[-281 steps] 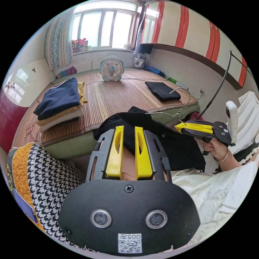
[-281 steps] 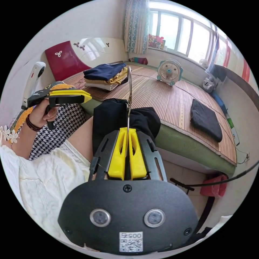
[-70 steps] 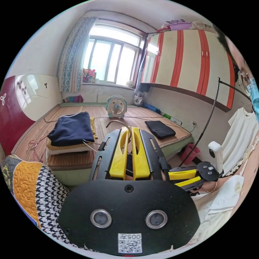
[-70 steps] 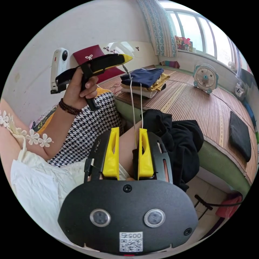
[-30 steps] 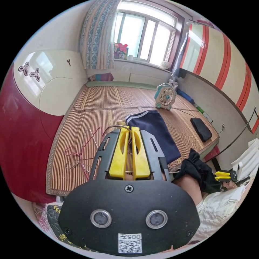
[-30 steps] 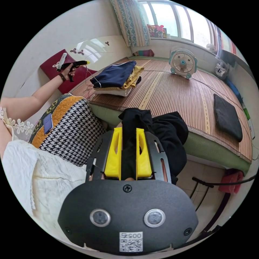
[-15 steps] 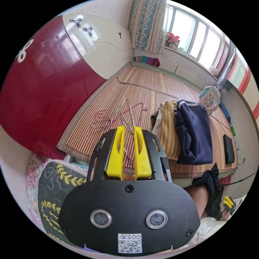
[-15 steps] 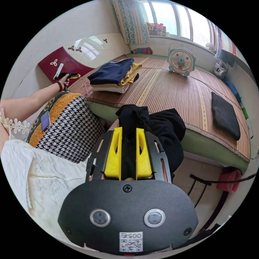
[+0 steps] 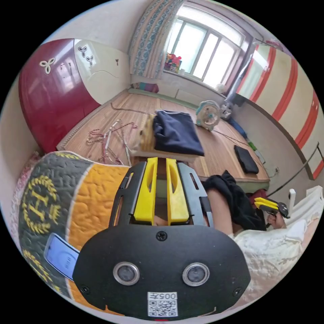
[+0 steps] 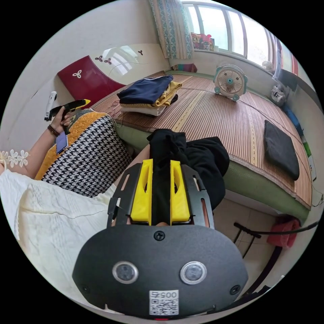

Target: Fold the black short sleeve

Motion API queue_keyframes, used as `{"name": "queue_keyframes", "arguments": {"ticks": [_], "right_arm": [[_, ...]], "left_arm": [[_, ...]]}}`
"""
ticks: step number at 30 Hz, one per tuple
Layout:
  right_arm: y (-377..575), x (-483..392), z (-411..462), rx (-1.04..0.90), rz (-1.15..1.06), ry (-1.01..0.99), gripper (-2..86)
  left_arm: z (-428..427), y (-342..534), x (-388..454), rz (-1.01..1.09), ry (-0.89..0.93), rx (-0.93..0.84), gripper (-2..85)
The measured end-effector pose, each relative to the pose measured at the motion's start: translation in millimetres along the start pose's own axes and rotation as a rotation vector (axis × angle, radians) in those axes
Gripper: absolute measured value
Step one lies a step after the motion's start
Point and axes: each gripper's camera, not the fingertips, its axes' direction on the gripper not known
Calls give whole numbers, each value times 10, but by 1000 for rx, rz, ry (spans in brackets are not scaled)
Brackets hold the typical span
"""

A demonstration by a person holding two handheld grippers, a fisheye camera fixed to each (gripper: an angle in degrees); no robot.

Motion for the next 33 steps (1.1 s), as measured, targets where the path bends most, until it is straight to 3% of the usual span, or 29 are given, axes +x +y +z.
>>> {"name": "queue_keyframes", "arguments": {"ticks": [7,21,29,33], "right_arm": [[586,282,-116,66,52,33,67],[1579,592,-275,96,174,34,84],[1412,122,-180,89,-38,-115,95],[1244,-180,45,18,-161,-80,104]], "left_arm": [[507,842,1034,20,139,40,61],[1384,1012,2313,291,216,-154,71],[1669,860,2411,303,166,-166,75],[1791,815,2426,289,128,-160,76]]}}
